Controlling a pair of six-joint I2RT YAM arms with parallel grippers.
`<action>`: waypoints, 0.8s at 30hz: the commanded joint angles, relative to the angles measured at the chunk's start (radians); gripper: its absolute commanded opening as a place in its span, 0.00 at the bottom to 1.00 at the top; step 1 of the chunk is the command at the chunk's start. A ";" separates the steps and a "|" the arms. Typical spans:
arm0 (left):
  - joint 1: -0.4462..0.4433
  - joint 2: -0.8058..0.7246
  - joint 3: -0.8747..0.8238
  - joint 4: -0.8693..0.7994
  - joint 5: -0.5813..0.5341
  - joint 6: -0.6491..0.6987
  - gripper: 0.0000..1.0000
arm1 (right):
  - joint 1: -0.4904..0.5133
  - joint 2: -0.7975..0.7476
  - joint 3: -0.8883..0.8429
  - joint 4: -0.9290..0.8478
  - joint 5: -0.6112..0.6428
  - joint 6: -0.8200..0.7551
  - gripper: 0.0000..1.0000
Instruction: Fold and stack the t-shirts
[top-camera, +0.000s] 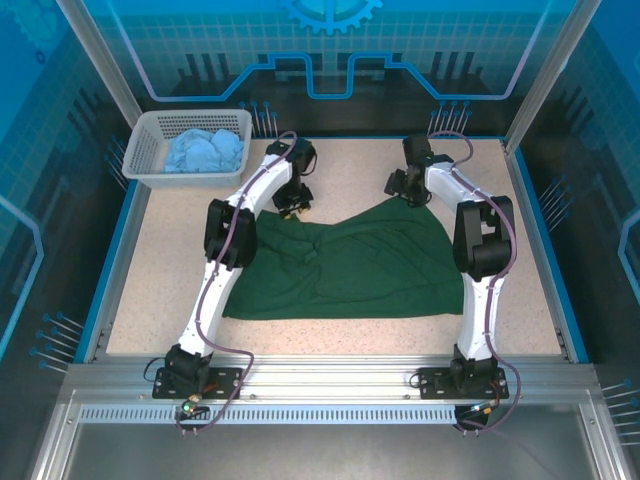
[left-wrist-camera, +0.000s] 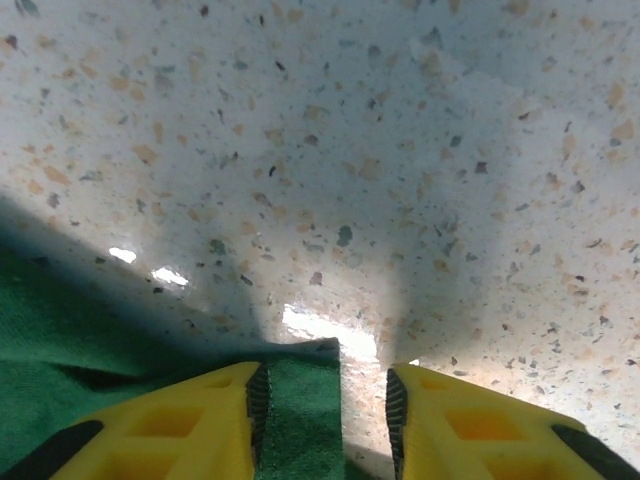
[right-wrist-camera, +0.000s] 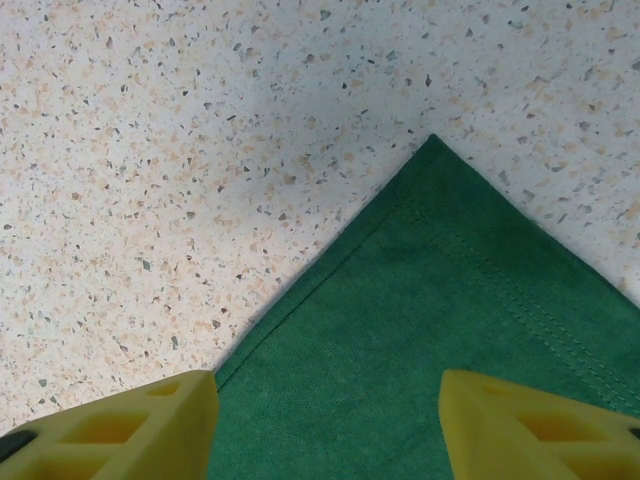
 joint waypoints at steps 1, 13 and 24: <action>-0.017 0.032 0.020 -0.039 -0.023 0.020 0.36 | -0.016 0.022 0.021 -0.023 -0.016 0.004 0.61; -0.023 0.050 0.034 -0.040 -0.059 0.021 0.20 | -0.024 0.014 0.009 -0.019 -0.030 0.002 0.59; -0.028 -0.008 0.050 -0.024 -0.060 0.024 0.02 | -0.061 0.041 0.083 -0.068 0.006 0.035 0.60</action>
